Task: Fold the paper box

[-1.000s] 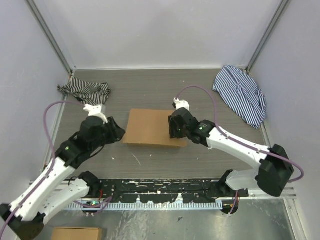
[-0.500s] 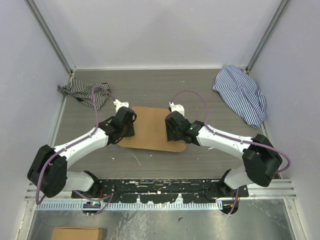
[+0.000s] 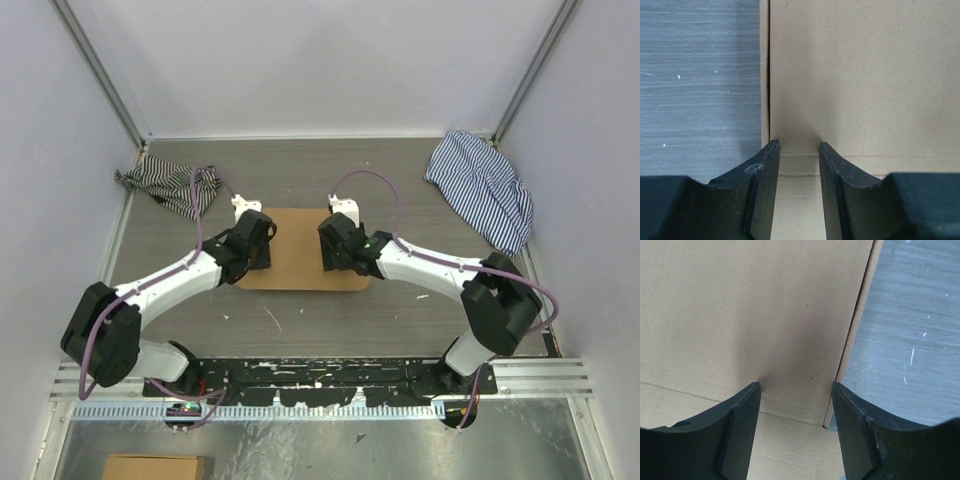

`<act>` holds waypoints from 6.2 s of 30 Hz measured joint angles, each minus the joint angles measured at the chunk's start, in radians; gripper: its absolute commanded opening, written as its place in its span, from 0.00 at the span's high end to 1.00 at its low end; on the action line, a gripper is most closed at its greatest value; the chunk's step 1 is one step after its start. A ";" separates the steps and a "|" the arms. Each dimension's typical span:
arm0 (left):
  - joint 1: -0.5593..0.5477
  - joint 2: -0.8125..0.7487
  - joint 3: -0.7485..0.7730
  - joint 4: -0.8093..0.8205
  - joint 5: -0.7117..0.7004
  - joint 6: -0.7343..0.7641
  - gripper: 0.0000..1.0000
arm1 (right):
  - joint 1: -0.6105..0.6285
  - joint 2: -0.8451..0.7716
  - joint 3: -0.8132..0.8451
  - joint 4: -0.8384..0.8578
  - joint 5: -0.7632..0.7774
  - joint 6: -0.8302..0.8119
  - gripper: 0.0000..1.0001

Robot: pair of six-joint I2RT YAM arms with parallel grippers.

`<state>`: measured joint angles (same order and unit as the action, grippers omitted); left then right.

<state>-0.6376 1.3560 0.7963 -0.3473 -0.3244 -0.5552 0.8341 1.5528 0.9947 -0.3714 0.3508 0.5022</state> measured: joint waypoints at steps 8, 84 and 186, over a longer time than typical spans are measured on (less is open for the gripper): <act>0.007 0.132 0.116 0.005 -0.027 0.043 0.53 | -0.060 0.095 0.101 -0.008 0.015 -0.031 0.36; 0.037 -0.105 -0.191 0.279 -0.034 0.134 0.05 | -0.013 -0.082 -0.052 -0.070 0.034 0.073 0.00; 0.085 -0.244 -0.293 0.231 0.349 -0.027 0.02 | -0.197 -0.173 -0.239 0.153 -0.490 -0.034 0.00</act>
<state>-0.5522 1.1122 0.5034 -0.1162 0.0242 -0.5823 0.6373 1.3796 0.7555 -0.2184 -0.1394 0.4686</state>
